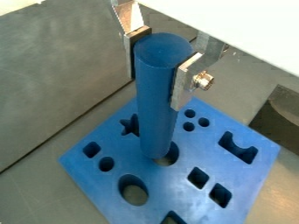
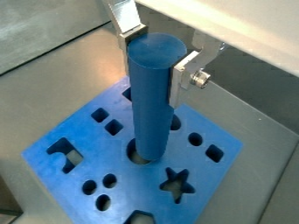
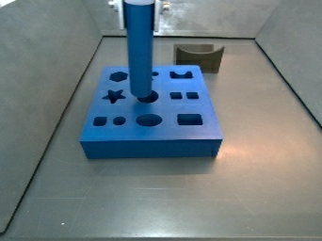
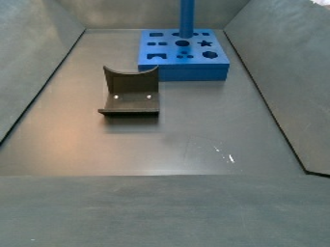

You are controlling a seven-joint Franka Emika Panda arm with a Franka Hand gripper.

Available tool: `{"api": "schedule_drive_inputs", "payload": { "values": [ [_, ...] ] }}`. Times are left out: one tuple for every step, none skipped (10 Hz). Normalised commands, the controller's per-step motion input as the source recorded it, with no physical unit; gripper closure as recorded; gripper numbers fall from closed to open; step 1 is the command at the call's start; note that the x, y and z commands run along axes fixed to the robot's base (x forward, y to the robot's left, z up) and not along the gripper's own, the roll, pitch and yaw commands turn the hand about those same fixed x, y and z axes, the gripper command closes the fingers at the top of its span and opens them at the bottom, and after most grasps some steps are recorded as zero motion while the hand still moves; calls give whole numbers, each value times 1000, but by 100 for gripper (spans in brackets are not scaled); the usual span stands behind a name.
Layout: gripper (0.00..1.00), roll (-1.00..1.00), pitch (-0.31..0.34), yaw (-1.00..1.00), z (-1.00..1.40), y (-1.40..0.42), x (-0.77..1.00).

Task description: Insert the round object.

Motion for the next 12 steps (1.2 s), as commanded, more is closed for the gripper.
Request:
{"api": "schedule_drive_inputs", "payload": {
  "values": [
    [100, -20, 27, 0, -177, 91, 303],
    [100, -57, 6, -20, -151, 14, 203],
    [100, -77, 0, 0, -71, 0, 54],
    [100, -93, 0, 0, -77, 74, 0],
    [100, 0, 0, 0, -86, 117, -74],
    [100, 0, 0, 0, -94, 57, 0],
    [100, -6, 0, 0, -163, 0, 0],
    [100, -21, 0, 0, -217, 0, 46],
    [100, -24, 0, 0, -246, 51, 43],
    [100, -13, 0, 0, -240, 43, 0],
    [100, -36, -1, 0, -280, 34, 0],
    [100, -29, -11, 0, -297, 17, 0]
  ]
}}
